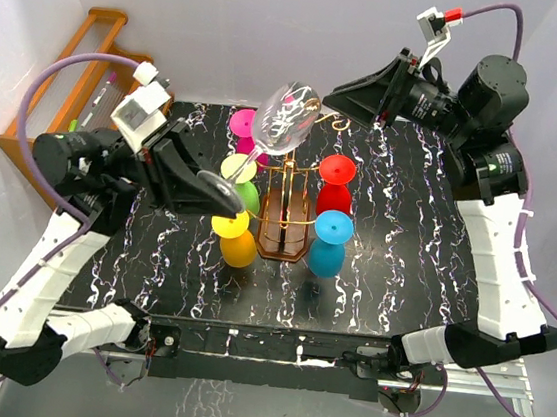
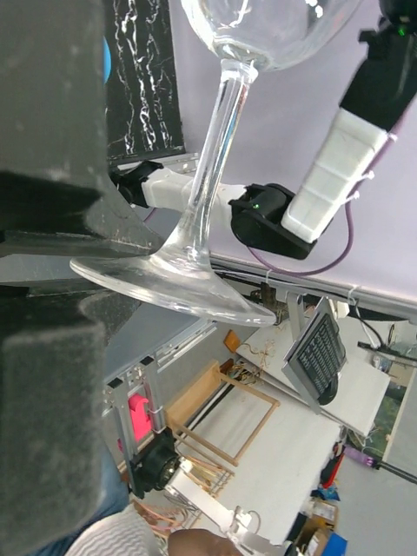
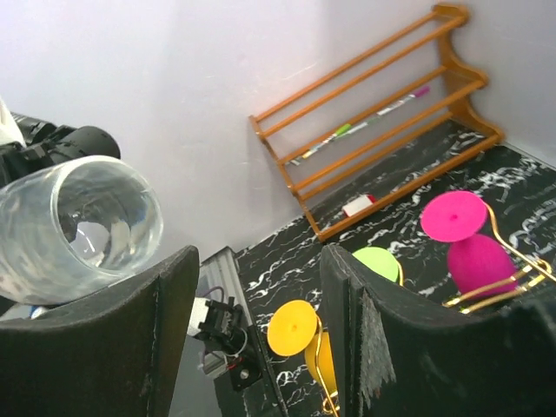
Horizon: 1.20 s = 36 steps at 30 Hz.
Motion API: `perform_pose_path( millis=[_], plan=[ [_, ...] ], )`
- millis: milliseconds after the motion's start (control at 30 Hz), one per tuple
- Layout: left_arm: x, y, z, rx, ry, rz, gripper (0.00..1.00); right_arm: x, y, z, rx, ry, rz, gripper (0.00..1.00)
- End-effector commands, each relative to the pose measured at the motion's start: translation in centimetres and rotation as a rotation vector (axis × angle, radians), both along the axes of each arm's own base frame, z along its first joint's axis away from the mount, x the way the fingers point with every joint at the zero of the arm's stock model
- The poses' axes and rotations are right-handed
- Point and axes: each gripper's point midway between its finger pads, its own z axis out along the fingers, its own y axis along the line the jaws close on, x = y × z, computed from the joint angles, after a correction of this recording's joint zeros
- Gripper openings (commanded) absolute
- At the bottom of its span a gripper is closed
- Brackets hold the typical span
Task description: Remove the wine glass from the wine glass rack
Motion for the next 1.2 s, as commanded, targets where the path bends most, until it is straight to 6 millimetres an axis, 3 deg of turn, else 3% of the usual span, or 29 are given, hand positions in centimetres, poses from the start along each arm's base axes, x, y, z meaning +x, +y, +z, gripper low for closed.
perform_pose_path(
  millis=[0,100,233,667,800,1167],
  plan=[
    [-1.4,0.7,0.6,-0.043,-0.066,-0.007,0.0,-3.5,1.0,2.3,0.082,-0.1,0.212,0.6],
    [-1.5,0.7,0.3,-0.037,-0.054,-0.016,0.0,-5.7,1.2,2.5,0.109,-0.124,0.342,0.59],
    [-1.7,0.9,0.2,-0.04,-0.052,-0.017,0.0,-6.5,1.0,2.9,0.112,-0.163,0.362,0.6],
    [-2.6,1.4,0.2,-0.048,-0.052,-0.014,0.0,-6.9,0.8,3.3,0.121,-0.188,0.34,0.6],
    [-2.8,1.5,0.3,-0.052,-0.059,-0.015,0.0,-6.9,0.7,3.7,0.128,-0.193,0.34,0.64],
    [-2.2,1.2,0.1,-0.057,-0.049,-0.02,0.0,-8.8,0.9,3.3,0.155,-0.198,0.506,0.67]
  ],
)
